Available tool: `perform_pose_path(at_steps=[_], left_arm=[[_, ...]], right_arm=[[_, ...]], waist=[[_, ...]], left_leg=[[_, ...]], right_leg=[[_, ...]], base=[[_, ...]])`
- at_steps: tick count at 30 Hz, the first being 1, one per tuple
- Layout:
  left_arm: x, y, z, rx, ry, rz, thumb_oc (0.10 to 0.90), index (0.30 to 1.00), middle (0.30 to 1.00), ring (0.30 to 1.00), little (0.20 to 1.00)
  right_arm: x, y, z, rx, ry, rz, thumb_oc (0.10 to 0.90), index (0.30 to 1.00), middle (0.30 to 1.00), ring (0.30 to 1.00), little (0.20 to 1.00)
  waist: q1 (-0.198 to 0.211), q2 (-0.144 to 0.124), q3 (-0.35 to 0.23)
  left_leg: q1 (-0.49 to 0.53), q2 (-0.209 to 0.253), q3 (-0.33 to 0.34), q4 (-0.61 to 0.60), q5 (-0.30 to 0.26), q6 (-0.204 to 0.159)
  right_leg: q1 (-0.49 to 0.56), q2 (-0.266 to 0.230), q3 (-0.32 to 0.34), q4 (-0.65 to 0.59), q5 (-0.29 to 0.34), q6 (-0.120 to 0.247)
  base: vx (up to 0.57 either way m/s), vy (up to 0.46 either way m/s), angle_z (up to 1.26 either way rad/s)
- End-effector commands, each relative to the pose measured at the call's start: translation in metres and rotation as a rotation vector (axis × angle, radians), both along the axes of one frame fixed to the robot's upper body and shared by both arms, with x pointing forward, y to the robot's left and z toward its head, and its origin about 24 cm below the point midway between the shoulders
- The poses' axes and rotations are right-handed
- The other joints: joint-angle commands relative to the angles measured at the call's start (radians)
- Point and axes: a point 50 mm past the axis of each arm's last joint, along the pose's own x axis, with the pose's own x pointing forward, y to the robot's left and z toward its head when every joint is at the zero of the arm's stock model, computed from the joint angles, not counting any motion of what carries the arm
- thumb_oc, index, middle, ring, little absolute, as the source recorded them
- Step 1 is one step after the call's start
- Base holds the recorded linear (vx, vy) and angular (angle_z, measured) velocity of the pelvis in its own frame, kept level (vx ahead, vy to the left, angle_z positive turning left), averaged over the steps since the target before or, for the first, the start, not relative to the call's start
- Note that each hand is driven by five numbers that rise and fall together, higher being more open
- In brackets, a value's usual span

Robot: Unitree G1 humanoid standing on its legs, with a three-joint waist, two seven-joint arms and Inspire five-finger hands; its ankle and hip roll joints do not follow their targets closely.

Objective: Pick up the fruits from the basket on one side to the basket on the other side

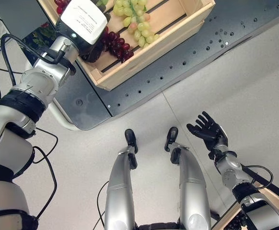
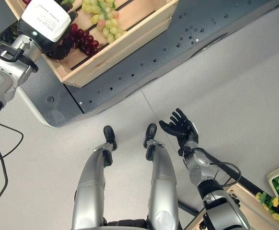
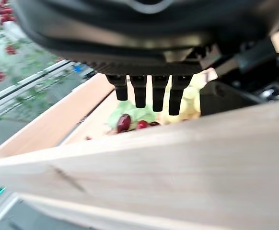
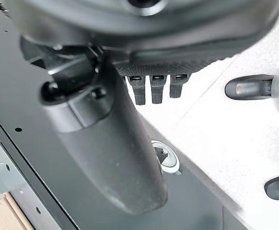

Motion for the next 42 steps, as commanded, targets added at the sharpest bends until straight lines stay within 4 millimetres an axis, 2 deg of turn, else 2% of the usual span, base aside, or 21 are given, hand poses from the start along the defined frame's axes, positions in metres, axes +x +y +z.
perform_pose_path(at_steps=[1, 7, 9, 12, 15, 22, 28, 29, 30, 31, 42], left_arm=[[-0.004, -0.015, 0.004, 0.165, -0.012, -0.125, 0.8, 0.9, 0.9, 0.9, 0.9], [-0.01, -0.031, -0.004, 0.26, 0.01, -0.32, 0.8, 0.9, 0.9, 0.9, 0.9], [-0.009, -0.032, -0.004, 0.248, 0.035, -0.303, 0.8, 0.9, 0.9, 0.9, 0.9], [-0.005, -0.029, -0.005, 0.216, 0.072, -0.22, 0.8, 0.9, 0.9, 0.9, 0.9], [0.002, -0.013, -0.003, 0.174, 0.068, -0.018, 0.8, 0.9, 0.9, 0.9, 0.9], [0.008, 0.014, -0.004, 0.034, 0.077, 0.279, 0.8, 0.9, 0.9, 0.9, 0.9], [0.011, 0.029, -0.01, -0.095, 0.124, 0.444, 0.8, 0.9, 0.9, 0.9, 0.9], [0.012, 0.031, -0.011, -0.112, 0.127, 0.46, 0.591, 0.587, 0.587, 0.587, 0.587], [0.012, 0.033, -0.012, -0.116, 0.128, 0.468, 0.591, 0.587, 0.587, 0.587, 0.587], [0.012, 0.035, -0.013, -0.126, 0.127, 0.483, 0.408, 0.312, 0.312, 0.312, 0.312], [0.013, 0.036, -0.025, -0.098, 0.179, 0.424, 0.4, 0.3, 0.3, 0.3, 0.3]], right_arm=[[0.002, -0.007, 0.012, 0.027, -0.067, -0.028, 0.8, 0.9, 0.9, 0.9, 0.9], [0.003, -0.011, 0.011, 0.022, -0.061, -0.028, 0.8, 0.9, 0.9, 0.9, 0.9], [0.003, -0.011, 0.011, 0.02, -0.06, -0.026, 0.8, 0.9, 0.9, 0.9, 0.9], [0.003, -0.011, 0.012, 0.023, -0.061, -0.023, 0.8, 0.9, 0.9, 0.9, 0.9], [0.005, -0.011, 0.014, 0.042, -0.066, -0.026, 0.8, 0.9, 0.9, 0.9, 0.9], [0.005, -0.007, 0.016, 0.076, -0.081, -0.023, 0.8, 0.9, 0.9, 0.9, 0.9], [0.007, -0.002, 0.02, 0.102, -0.097, -0.011, 0.8, 0.9, 0.9, 0.9, 0.9], [0.008, -0.001, 0.022, 0.106, -0.103, -0.007, 0.8, 0.9, 0.9, 0.9, 0.9], [0.008, 0.0, 0.023, 0.108, -0.107, -0.004, 0.8, 0.9, 0.9, 0.9, 0.9], [0.009, 0.002, 0.025, 0.111, -0.117, 0.003, 0.8, 0.9, 0.9, 0.9, 0.9], [0.011, 0.016, 0.039, 0.14, -0.19, 0.048, 0.8, 0.9, 0.9, 0.9, 0.9]], waist=[[0.004, -0.006, -0.013], [0.001, -0.003, -0.013], [0.001, -0.002, -0.013], [0.0, -0.003, -0.013], [0.0, -0.007, -0.013], [-0.001, -0.019, -0.013], [-0.004, -0.032, -0.013], [-0.005, -0.035, -0.013], [-0.005, -0.036, -0.013], [-0.006, -0.038, -0.013], [-0.007, -0.048, -0.013]], left_leg=[[0.046, 0.002, 0.056, -0.078, -0.021, -0.023], [0.027, 0.004, 0.053, -0.062, -0.026, -0.024], [0.023, 0.005, 0.052, -0.06, -0.026, -0.025], [0.019, 0.005, 0.052, -0.058, -0.026, -0.023], [0.013, 0.007, 0.053, -0.056, -0.027, -0.025], [0.002, 0.005, 0.051, -0.063, -0.022, -0.027], [-0.016, 0.006, 0.045, -0.055, -0.022, -0.029], [-0.02, 0.006, 0.044, -0.055, -0.021, -0.03], [-0.021, 0.007, 0.044, -0.055, -0.021, -0.03], [-0.024, 0.009, 0.046, -0.055, -0.02, -0.03], [-0.017, 0.007, 0.042, -0.069, -0.014, -0.033]], right_leg=[[0.012, 0.018, 0.06, -0.043, 0.029, 0.05], [-0.006, 0.014, 0.062, -0.035, 0.031, 0.05], [-0.01, 0.013, 0.063, -0.034, 0.032, 0.051], [-0.015, 0.014, 0.065, -0.031, 0.032, 0.052], [-0.02, 0.015, 0.065, -0.031, 0.033, 0.053], [-0.024, 0.019, 0.058, -0.046, 0.04, 0.056], [-0.037, 0.02, 0.054, -0.043, 0.042, 0.057], [-0.039, 0.021, 0.054, -0.044, 0.043, 0.057], [-0.04, 0.022, 0.053, -0.045, 0.043, 0.056], [-0.043, 0.021, 0.052, -0.045, 0.044, 0.057], [-0.036, 0.027, 0.048, -0.056, 0.048, 0.058]], base=[[0.0, 0.0, 0.0], [0.01, -0.001, -0.02], [0.0, 0.0, 0.0], [0.0, 0.0, 0.0], [0.0, -0.003, -0.01], [0.0, 0.0, 0.0], [0.0, 0.0, 0.0], [0.0, 0.0, 0.0], [0.0, 0.0, 0.0], [0.0, 0.0, 0.0], [-0.01, 0.006, -0.02]])
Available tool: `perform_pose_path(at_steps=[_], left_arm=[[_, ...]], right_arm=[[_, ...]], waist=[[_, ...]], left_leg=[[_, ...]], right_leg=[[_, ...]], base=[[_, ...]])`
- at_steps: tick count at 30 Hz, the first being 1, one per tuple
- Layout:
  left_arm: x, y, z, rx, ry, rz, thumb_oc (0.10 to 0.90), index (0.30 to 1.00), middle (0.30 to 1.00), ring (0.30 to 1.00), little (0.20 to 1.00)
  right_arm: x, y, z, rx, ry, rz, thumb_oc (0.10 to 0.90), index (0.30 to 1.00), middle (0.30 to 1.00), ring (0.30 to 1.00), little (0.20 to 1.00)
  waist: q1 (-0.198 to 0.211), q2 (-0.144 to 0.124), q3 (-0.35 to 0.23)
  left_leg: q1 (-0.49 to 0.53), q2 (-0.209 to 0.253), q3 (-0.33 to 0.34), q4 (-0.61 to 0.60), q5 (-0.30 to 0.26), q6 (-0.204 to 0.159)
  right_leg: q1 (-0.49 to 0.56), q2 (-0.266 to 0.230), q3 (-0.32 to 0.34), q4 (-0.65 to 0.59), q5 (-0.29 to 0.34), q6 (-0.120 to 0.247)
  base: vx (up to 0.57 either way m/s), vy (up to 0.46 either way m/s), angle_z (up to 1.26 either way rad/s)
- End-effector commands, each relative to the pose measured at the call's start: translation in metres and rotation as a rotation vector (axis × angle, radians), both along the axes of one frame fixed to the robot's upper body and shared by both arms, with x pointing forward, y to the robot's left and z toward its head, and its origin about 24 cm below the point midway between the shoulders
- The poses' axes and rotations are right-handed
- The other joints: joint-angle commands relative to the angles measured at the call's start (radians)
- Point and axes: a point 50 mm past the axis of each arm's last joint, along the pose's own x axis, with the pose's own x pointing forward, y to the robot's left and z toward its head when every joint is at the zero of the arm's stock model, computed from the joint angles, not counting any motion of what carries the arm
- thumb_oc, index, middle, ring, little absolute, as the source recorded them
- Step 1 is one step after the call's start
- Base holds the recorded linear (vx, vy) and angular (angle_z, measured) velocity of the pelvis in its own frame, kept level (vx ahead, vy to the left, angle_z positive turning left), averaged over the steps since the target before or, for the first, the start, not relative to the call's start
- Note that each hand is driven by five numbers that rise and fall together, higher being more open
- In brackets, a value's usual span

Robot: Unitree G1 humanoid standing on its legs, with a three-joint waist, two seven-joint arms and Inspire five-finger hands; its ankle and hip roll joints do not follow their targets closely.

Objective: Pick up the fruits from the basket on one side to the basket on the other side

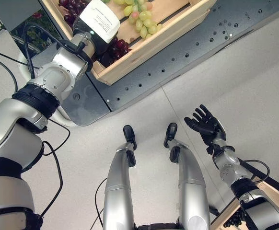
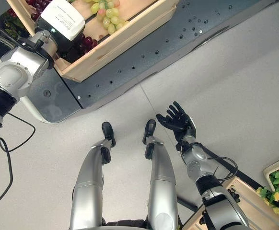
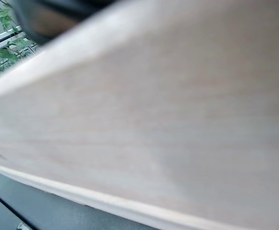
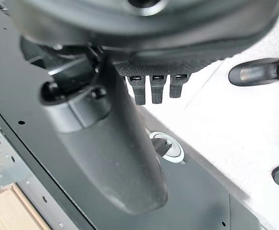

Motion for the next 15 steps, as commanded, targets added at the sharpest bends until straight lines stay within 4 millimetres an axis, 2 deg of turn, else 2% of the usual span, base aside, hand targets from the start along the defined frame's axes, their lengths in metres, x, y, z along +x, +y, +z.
perform_pose_path(at_steps=[1, 9, 11, 15], left_arm=[[0.004, 0.067, -0.033, -0.003, 0.066, 0.283, 0.4, 0.3, 0.3, 0.3, 0.3], [-0.002, 0.068, -0.044, 0.026, 0.059, 0.119, 0.4, 0.3, 0.3, 0.3, 0.3], [-0.005, 0.069, -0.05, -0.013, 0.052, 0.069, 0.4, 0.3, 0.3, 0.3, 0.3], [-0.011, 0.067, -0.038, -0.266, -0.041, -0.047, 0.4, 0.3, 0.3, 0.3, 0.3]], right_arm=[[0.0, 0.003, 0.018, 0.048, -0.115, 0.009, 0.8, 0.9, 0.9, 0.9, 0.9], [-0.003, 0.008, 0.017, 0.059, -0.134, 0.026, 0.8, 0.9, 0.9, 0.9, 0.9], [-0.009, 0.006, 0.011, 0.058, -0.12, 0.023, 0.8, 0.9, 0.9, 0.9, 0.9], [-0.015, 0.003, 0.009, 0.059, -0.117, 0.016, 0.8, 0.9, 0.9, 0.9, 0.9]], waist=[[-0.018, -0.019, 0.0], [-0.012, -0.007, 0.0], [-0.01, -0.001, 0.0], [-0.004, 0.014, 0.0]], left_leg=[[0.055, 0.004, 0.025, -0.101, -0.002, -0.049], [0.153, 0.004, 0.052, -0.126, -0.012, -0.039], [0.207, 0.001, 0.048, -0.127, -0.032, -0.047], [0.274, -0.004, 0.057, -0.145, -0.036, -0.042]], right_leg=[[0.031, 0.016, 0.014, -0.031, 0.019, 0.034], [0.115, 0.013, 0.015, -0.06, 0.024, 0.047], [0.167, 0.011, 0.019, -0.059, 0.007, 0.059], [0.221, 0.005, 0.024, -0.066, 0.002, 0.064]], base=[[0.0, 0.0, 0.0], [-0.01, 0.002, -0.05], [0.02, 0.016, -0.09], [-0.01, 0.01, -0.02]])
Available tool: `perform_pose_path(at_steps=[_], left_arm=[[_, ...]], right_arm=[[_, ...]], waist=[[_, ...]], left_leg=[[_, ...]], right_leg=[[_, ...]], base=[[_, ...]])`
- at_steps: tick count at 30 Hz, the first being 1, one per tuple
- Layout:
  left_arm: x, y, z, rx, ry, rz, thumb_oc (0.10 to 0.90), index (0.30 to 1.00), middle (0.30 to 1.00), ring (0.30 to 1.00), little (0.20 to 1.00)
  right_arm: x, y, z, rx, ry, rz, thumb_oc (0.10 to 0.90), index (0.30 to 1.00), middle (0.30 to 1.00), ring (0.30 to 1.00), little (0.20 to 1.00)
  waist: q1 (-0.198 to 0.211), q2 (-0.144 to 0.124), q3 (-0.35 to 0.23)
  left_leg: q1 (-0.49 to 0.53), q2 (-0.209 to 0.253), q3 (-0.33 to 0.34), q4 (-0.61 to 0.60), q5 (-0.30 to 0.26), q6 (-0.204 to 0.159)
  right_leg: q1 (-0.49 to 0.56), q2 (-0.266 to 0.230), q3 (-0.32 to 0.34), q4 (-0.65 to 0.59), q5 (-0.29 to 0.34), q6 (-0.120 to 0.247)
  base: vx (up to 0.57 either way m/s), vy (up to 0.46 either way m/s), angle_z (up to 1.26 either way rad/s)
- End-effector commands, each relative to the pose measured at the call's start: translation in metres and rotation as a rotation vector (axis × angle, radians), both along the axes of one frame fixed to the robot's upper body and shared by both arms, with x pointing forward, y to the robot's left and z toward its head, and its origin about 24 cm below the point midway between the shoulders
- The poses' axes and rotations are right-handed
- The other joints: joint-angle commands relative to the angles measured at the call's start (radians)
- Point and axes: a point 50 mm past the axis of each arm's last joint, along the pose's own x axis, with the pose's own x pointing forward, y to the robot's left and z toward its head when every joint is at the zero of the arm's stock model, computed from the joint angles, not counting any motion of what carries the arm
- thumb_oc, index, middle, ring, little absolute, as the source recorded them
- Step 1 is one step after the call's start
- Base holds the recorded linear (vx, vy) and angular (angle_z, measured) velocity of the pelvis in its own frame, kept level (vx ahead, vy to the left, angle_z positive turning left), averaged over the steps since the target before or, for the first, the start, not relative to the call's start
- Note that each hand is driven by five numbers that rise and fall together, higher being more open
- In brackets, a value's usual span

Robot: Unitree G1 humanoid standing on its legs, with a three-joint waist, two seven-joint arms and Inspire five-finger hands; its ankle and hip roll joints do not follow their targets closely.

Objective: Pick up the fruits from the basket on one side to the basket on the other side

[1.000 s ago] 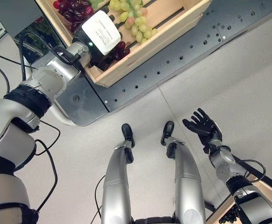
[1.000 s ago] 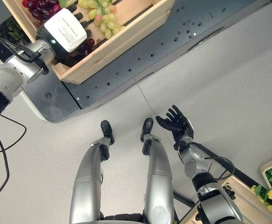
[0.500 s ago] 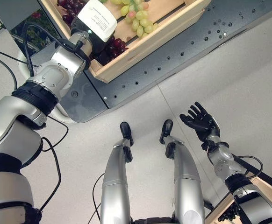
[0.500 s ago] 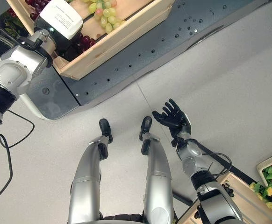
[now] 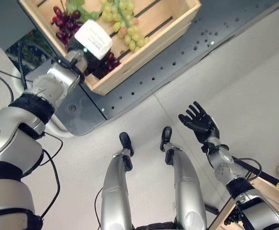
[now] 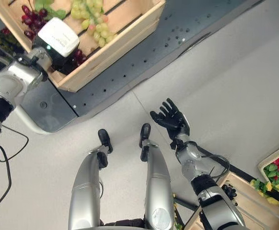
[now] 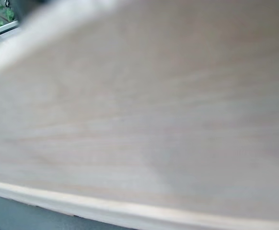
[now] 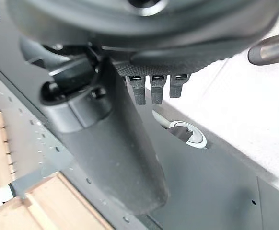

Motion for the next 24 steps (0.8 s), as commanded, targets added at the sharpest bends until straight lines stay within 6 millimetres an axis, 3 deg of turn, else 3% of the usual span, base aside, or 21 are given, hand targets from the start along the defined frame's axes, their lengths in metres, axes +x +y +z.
perform_pose_path(at_steps=[1, 5, 6, 7, 11, 16, 24], left_arm=[[-0.016, 0.027, 0.023, -0.37, -0.18, -0.063, 0.4, 0.3, 0.3, 0.3, 0.3], [-0.024, 0.039, 0.025, -0.863, -0.304, -0.178, 0.4, 0.3, 0.3, 0.3, 0.3], [-0.024, 0.039, 0.025, -0.863, -0.304, -0.178, 0.4, 0.3, 0.3, 0.3, 0.3], [-0.029, 0.043, 0.015, -1.087, -0.343, -0.233, 0.4, 0.3, 0.3, 0.3, 0.3], [-0.034, 0.041, -0.011, -1.462, -0.396, -0.306, 0.4, 0.3, 0.3, 0.3, 0.3], [-0.034, 0.034, -0.021, -1.634, -0.431, -0.345, 0.4, 0.3, 0.3, 0.3, 0.3], [-0.037, 0.029, -0.029, -1.938, -0.421, -0.449, 0.4, 0.3, 0.3, 0.3, 0.3]], right_arm=[[-0.012, -0.021, 0.013, 0.034, -0.115, -0.05, 0.8, 0.9, 0.9, 0.9, 0.9], [-0.019, -0.017, 0.006, 0.058, -0.104, -0.058, 0.8, 0.9, 0.9, 0.9, 0.9], [-0.019, -0.017, 0.006, 0.058, -0.104, -0.058, 0.8, 0.9, 0.9, 0.9, 0.9], [-0.023, -0.012, 0.002, 0.071, -0.101, -0.056, 0.8, 0.9, 0.9, 0.9, 0.9], [-0.03, 0.004, -0.005, 0.086, -0.093, -0.044, 0.8, 0.9, 0.9, 0.9, 0.9], [-0.032, 0.013, -0.008, 0.09, -0.076, -0.031, 0.8, 0.9, 0.9, 0.9, 0.9], [-0.04, 0.021, -0.013, 0.032, -0.102, 0.039, 0.8, 0.9, 0.9, 0.9, 0.9]], waist=[[0.055, 0.042, -0.004], [0.065, 0.051, -0.004], [0.065, 0.051, -0.004], [0.071, 0.052, -0.004], [0.069, 0.046, -0.004], [0.059, 0.043, -0.005], [0.048, 0.049, -0.062]], left_leg=[[0.148, -0.007, 0.025, -0.133, -0.023, -0.057], [0.225, -0.016, 0.033, -0.146, -0.03, -0.05], [0.225, -0.016, 0.033, -0.146, -0.03, -0.05], [0.273, -0.022, 0.034, -0.157, -0.033, -0.049], [0.387, -0.034, 0.028, -0.183, -0.043, -0.047], [0.466, -0.031, 0.038, -0.196, -0.051, -0.048], [0.551, -0.029, 0.048, -0.227, -0.062, -0.049]], right_leg=[[0.096, -0.005, 0.007, -0.02, -0.024, 0.061], [0.161, -0.012, 0.007, -0.022, -0.032, 0.066], [0.161, -0.012, 0.007, -0.022, -0.032, 0.066], [0.205, -0.015, -0.002, -0.032, -0.036, 0.067], [0.315, -0.009, 0.0, -0.07, -0.043, 0.065], [0.393, -0.013, -0.005, -0.088, -0.053, 0.061], [0.478, -0.022, -0.013, -0.122, -0.067, 0.057]], base=[[0.0, 0.0, 0.0], [0.0, -0.012, -0.03], [0.0, -0.013, -0.04], [0.0, 0.0, 0.0], [0.01, -0.002, -0.01], [0.0, -0.002, -0.01], [0.02, -0.02, 0.0]])
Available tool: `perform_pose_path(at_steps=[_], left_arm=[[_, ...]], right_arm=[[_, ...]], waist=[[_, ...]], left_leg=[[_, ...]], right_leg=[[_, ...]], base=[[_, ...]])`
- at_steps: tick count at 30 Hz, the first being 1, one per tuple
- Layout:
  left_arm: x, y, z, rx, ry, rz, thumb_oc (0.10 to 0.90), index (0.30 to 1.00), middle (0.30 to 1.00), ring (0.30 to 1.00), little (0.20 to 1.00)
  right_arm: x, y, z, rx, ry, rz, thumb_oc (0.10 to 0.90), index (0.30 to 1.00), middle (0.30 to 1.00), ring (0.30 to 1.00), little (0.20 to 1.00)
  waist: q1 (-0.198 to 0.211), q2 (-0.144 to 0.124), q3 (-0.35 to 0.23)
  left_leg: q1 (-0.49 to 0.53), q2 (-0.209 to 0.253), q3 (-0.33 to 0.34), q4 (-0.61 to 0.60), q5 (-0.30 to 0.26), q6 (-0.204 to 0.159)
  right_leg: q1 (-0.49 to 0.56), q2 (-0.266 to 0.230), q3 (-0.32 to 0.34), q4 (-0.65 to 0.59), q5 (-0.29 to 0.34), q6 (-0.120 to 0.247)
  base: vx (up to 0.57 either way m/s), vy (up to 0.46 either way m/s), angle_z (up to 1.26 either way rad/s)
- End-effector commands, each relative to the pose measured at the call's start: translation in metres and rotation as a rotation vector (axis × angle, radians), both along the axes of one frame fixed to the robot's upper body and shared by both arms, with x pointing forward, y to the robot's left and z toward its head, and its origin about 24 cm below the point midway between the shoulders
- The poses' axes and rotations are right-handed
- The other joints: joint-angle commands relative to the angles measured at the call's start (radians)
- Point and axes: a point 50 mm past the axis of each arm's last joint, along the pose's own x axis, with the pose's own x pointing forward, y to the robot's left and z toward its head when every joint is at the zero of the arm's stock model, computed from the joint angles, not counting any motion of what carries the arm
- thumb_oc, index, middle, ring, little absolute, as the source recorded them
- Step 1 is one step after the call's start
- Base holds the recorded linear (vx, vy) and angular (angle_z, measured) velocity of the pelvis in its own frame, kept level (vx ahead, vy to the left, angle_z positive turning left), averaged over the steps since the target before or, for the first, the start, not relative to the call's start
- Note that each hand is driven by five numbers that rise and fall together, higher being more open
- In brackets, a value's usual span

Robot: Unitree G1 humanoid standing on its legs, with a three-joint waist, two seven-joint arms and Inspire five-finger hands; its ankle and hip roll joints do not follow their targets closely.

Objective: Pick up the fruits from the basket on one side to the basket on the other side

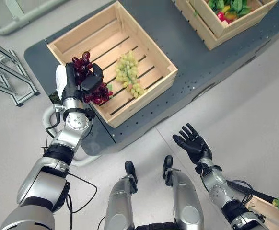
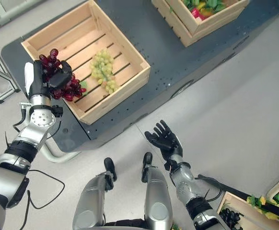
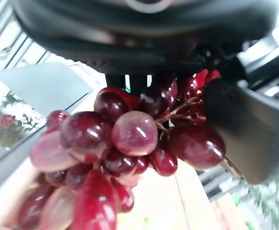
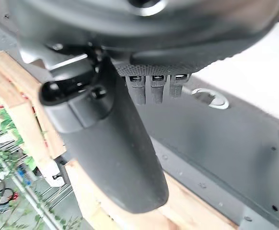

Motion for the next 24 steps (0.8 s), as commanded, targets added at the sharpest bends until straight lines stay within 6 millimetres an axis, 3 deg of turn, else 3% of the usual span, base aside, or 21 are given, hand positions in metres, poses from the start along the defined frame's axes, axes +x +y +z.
perform_pose_path(at_steps=[1, 5, 9, 15, 24], left_arm=[[-0.01, 0.0, 0.06, -0.166, -0.345, -0.073, 0.4, 0.3, 0.3, 0.3, 0.3], [-0.013, -0.008, 0.047, -0.237, -0.341, -0.161, 0.4, 0.3, 0.3, 0.3, 0.3], [-0.019, -0.018, 0.04, -0.212, -0.324, -0.26, 0.4, 0.3, 0.3, 0.3, 0.3], [-0.025, -0.028, 0.045, -0.203, -0.318, -0.359, 0.4, 0.3, 0.3, 0.3, 0.3], [-0.022, -0.05, 0.062, -0.185, -0.289, -0.539, 0.4, 0.3, 0.3, 0.3, 0.3]], right_arm=[[0.002, 0.006, 0.034, -0.059, -0.247, 0.059, 0.8, 0.9, 0.9, 0.9, 0.9], [-0.002, 0.019, 0.048, -0.183, -0.373, 0.181, 0.8, 0.9, 0.9, 0.9, 0.9], [-0.008, 0.023, 0.062, -0.287, -0.481, 0.265, 0.8, 0.9, 0.9, 0.9, 0.9], [-0.004, 0.029, 0.083, -0.255, -0.564, 0.285, 0.8, 0.9, 0.9, 0.9, 0.9], [0.013, 0.062, 0.118, -0.18, -0.64, 0.387, 0.8, 0.9, 0.9, 0.9, 0.9]], waist=[[0.001, 0.043, -0.079], [0.0, 0.051, -0.121], [0.012, 0.061, -0.205], [0.037, 0.074, -0.288], [0.081, 0.093, -0.39]], left_leg=[[0.079, -0.02, 0.022, 0.001, -0.102, -0.007], [0.141, -0.028, 0.012, -0.064, -0.084, -0.013], [0.236, -0.039, -0.01, -0.179, -0.046, -0.031], [0.307, -0.038, -0.035, -0.263, -0.018, -0.046], [0.377, -0.028, -0.062, -0.38, 0.034, -0.067]], right_leg=[[0.054, -0.049, 0.001, 0.013, -0.063, 0.057], [0.128, -0.051, -0.005, -0.061, -0.052, 0.059], [0.263, -0.037, -0.021, -0.196, -0.031, 0.061], [0.364, -0.023, -0.037, -0.297, -0.009, 0.059], [0.472, 0.008, -0.077, -0.458, 0.05, 0.052]], base=[[0.03, -0.033, 0.01], [0.04, -0.029, 0.02], [0.1, -0.072, 0.07], [0.06, -0.085, 0.07], [0.03, -0.083, 0.1]])
